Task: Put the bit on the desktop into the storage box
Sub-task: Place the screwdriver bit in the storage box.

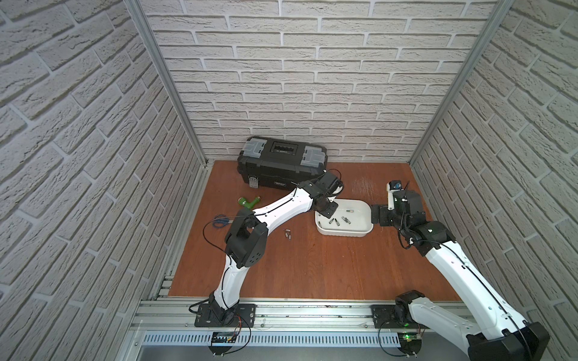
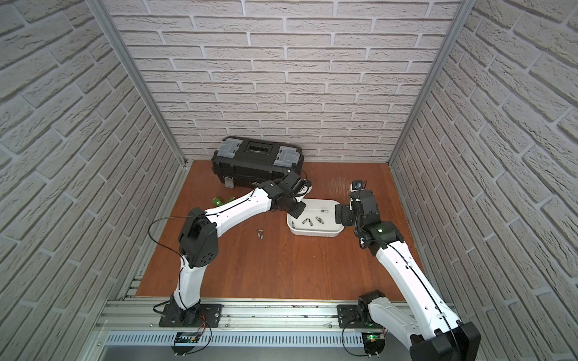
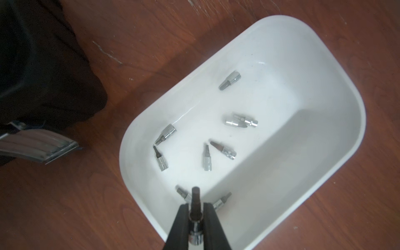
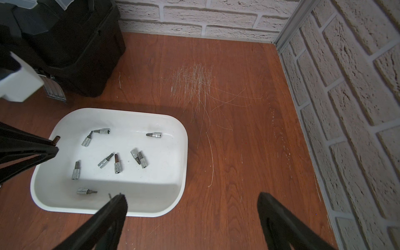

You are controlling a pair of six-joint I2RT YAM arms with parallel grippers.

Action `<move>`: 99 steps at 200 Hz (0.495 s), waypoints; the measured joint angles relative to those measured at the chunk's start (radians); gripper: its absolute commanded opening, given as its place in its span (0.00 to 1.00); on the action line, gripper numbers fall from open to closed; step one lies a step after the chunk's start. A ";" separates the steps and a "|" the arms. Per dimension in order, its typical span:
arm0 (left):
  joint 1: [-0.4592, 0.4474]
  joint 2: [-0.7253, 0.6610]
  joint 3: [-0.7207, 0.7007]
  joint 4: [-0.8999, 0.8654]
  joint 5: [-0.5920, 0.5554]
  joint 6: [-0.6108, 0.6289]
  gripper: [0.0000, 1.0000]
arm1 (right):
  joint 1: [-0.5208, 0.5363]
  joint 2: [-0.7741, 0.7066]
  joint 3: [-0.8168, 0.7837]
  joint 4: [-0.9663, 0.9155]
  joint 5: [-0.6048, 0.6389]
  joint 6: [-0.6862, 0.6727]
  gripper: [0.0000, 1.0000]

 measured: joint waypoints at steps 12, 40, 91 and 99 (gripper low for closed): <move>0.000 0.026 0.023 0.002 0.007 0.003 0.04 | 0.000 -0.002 -0.006 -0.002 0.000 0.000 0.98; 0.000 0.088 0.069 0.005 0.020 0.009 0.04 | 0.000 -0.018 -0.016 -0.012 0.002 0.000 0.98; 0.000 0.175 0.119 0.009 0.033 0.010 0.04 | 0.000 -0.031 -0.022 -0.013 0.004 0.000 0.98; 0.000 0.183 0.127 0.008 0.037 0.010 0.05 | 0.000 -0.032 -0.024 -0.013 0.005 0.000 0.98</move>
